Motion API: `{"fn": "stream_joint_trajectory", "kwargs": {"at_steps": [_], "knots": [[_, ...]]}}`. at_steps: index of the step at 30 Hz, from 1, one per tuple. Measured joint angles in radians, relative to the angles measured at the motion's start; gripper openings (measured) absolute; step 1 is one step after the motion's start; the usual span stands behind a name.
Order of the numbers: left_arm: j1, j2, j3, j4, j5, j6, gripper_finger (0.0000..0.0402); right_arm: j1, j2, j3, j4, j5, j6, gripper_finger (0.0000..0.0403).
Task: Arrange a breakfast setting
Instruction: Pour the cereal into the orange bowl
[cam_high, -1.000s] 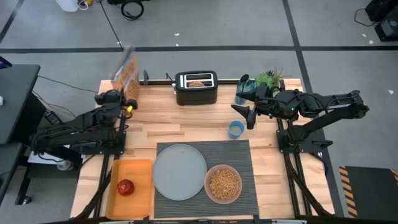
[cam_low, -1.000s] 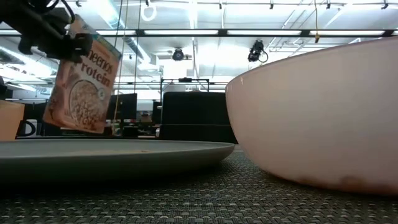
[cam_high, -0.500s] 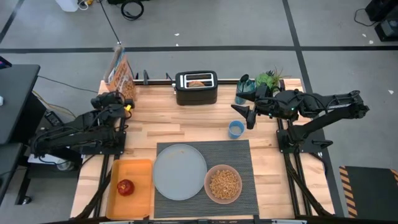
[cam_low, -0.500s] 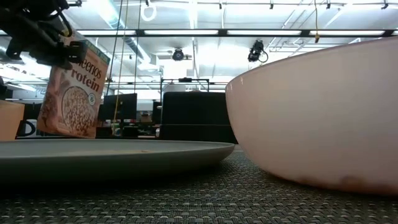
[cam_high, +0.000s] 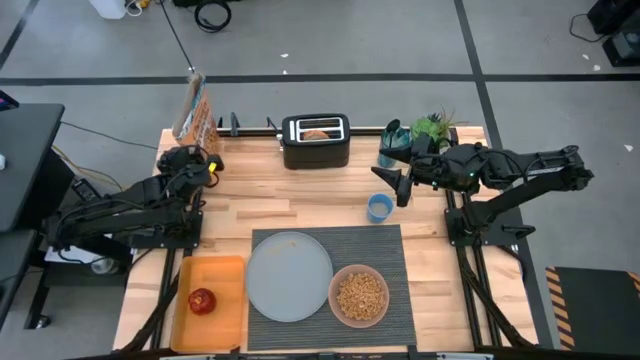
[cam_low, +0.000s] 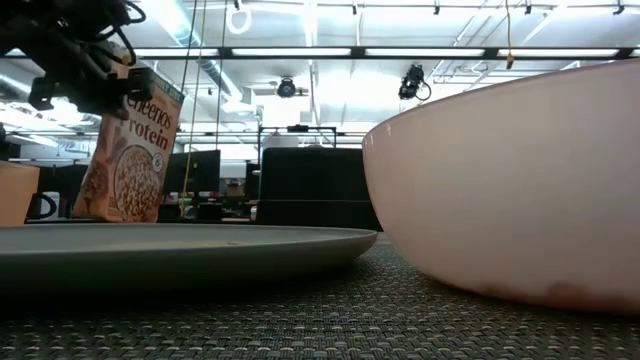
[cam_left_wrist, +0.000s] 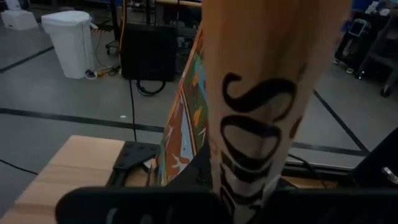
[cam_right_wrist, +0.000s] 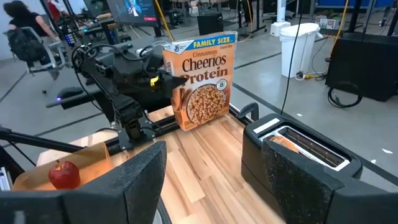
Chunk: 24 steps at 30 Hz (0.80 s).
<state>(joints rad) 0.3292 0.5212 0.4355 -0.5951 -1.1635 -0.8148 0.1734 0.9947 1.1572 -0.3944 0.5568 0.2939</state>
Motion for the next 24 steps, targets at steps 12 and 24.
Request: {"fn": "stream_joint_trajectory", "kwargs": {"at_steps": [12,24], "knots": [[-0.031,0.082,-0.002,0.139,0.111,-0.058,0.0009,0.0,0.0,0.0,0.004,-0.011,0.018,0.027],[-0.024,0.08,-0.002,0.053,0.063,0.021,0.0009,0.0,0.001,0.0,0.004,-0.026,0.022,0.027]]}}
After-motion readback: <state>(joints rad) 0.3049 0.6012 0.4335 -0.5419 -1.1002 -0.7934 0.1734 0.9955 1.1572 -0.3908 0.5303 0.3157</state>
